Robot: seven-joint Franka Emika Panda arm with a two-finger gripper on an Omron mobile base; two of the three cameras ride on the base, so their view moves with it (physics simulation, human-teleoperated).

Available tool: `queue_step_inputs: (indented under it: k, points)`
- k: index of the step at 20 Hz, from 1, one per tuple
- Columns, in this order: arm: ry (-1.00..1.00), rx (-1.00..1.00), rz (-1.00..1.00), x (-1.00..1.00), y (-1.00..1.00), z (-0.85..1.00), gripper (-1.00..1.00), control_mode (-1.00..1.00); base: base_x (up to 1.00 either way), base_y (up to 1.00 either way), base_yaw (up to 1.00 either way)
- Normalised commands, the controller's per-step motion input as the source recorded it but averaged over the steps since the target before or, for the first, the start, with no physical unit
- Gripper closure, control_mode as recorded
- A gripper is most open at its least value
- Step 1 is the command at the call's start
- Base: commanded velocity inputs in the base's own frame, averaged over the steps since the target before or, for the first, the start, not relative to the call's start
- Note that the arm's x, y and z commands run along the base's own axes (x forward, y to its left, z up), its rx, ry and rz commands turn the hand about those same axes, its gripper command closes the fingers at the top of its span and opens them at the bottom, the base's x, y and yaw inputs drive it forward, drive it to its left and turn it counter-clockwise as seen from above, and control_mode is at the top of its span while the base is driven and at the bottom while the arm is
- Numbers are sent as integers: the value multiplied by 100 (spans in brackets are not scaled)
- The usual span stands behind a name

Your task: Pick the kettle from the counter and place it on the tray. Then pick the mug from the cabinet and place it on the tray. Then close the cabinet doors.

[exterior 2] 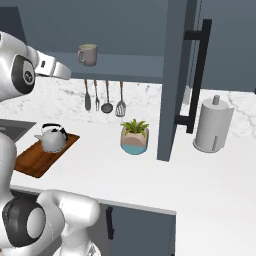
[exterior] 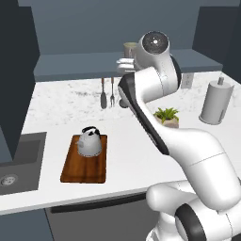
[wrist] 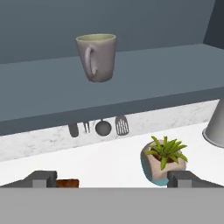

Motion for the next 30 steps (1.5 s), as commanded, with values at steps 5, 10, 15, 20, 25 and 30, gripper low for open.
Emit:
queue_step_inputs:
  k: [5, 10, 15, 20, 25, 30]
  points:
    - [0, 0, -6, 16, 0, 4, -100, -100, 0, 0, 0]
    - [1, 0, -8, 35, 0, 18, -100, -100, 0, 0, 0]
    - [5, 0, -8, 46, 0, 32, -100, -100, 0, 0, 0]
    - [7, 0, -7, 49, 0, 7, -100, -100, 0, 0, 0]
    - [5, 0, -6, 46, 0, 0, -100, -100, 0, 0, 0]
    - [0, 0, -5, 39, 0, -3, -100, -100, 0, 0, 0]
